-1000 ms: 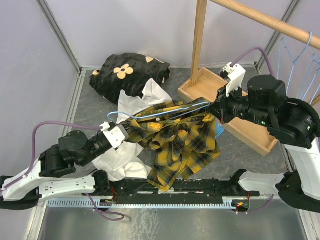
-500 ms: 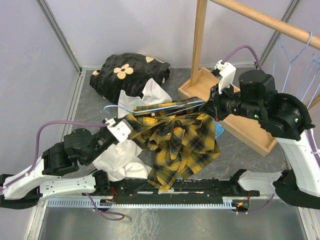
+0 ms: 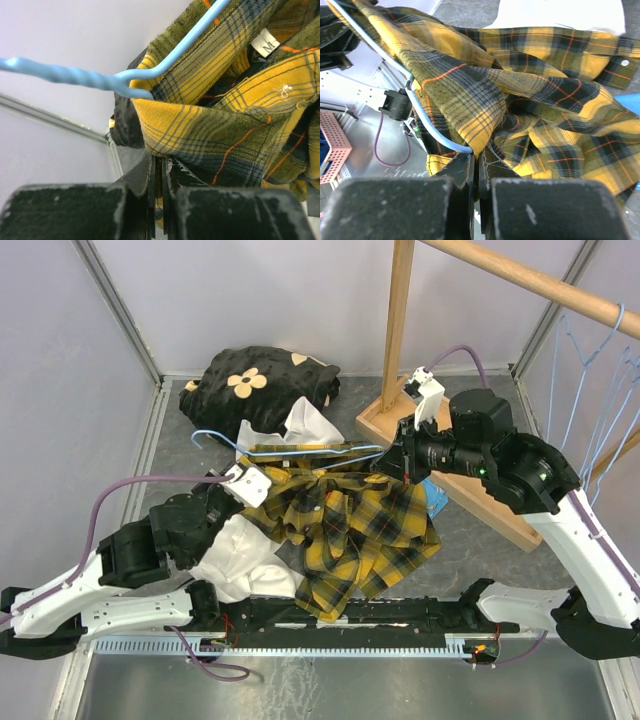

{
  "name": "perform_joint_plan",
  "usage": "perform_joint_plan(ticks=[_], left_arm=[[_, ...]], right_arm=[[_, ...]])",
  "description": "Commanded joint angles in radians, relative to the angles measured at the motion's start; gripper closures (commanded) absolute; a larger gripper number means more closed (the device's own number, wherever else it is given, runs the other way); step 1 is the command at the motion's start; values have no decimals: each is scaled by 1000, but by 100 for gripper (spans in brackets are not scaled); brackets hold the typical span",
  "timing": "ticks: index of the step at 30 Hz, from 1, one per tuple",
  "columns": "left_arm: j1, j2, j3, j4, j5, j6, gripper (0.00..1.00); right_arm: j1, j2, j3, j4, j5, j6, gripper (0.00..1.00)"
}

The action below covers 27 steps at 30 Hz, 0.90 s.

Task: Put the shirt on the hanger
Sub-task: Hang the shirt on the hanger.

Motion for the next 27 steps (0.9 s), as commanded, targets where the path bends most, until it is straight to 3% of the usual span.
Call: perform_joint_plan(ticks=[1,7,14,27], left_arm=[[5,44,-11,6,-31,30,97],[6,57,-24,35,-26,27,97],[6,1,-57,-8,-31,-11,97],[6,-20,-90,-21,-71,-32,97]], right_arm=[[67,-1,17,146,-55,46,100],[139,41,41,101,56,-10,100],[139,-18,-10,-2,355,-97,100],[139,-4,55,-69,434,-145,100]])
